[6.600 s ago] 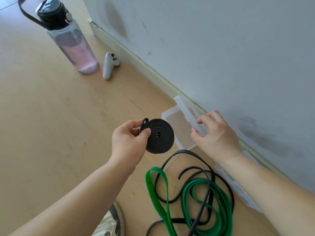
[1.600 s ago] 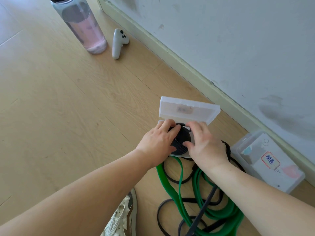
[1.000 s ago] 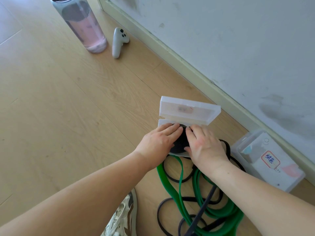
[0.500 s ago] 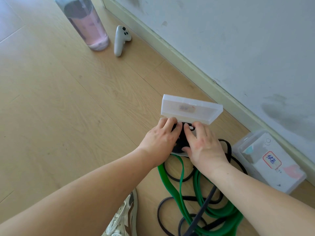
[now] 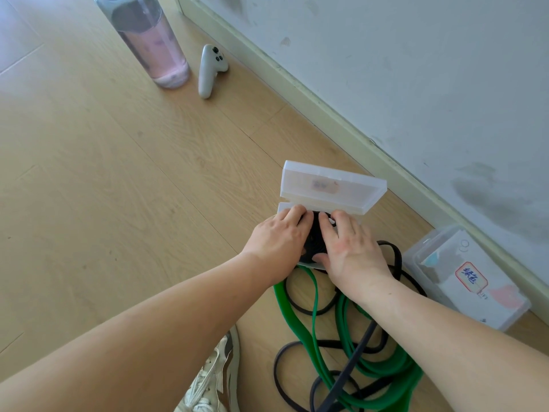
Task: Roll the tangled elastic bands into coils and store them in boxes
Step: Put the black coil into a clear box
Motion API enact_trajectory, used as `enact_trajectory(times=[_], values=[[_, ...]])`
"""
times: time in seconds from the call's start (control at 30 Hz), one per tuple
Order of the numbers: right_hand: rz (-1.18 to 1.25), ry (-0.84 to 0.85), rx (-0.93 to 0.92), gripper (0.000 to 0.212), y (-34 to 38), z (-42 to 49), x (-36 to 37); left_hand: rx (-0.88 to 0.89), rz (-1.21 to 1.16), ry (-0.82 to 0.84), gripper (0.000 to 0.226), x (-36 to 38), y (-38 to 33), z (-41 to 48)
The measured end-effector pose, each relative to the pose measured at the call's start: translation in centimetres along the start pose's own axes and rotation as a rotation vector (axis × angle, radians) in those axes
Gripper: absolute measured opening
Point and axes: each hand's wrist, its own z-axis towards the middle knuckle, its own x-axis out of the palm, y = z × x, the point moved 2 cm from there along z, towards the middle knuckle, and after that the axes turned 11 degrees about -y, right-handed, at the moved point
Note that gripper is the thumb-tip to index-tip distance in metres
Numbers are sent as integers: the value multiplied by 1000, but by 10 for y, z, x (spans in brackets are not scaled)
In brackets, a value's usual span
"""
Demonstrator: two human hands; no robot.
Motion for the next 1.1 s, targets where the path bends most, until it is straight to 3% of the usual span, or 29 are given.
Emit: enact_trajectory(times=[0.37,0.7,0.83,0.9,1.0,1.07,1.1], values=[[112,148,9,85,-8,5,-5,3,30,131,77,-7,5,8],[181,271,72,85,-14,7,-4,37,131,160,74,-4,-3,14],[193,224,79,76,-14,3,-8,46,83,161,73,-8,2,9],[198,185,82,66,-15,-1,-13,38,2,160,63,-11,6,4],[228,49,71,49,-19,-2,-23,85,-115,-27,37,-25,10,-6],[242,-60,88,46,-22,1,-30,47,-98,-164,42,-32,11,-13],[251,-96,100,47,-23,4,-34,8,-80,-139,53,-33,10,-15]])
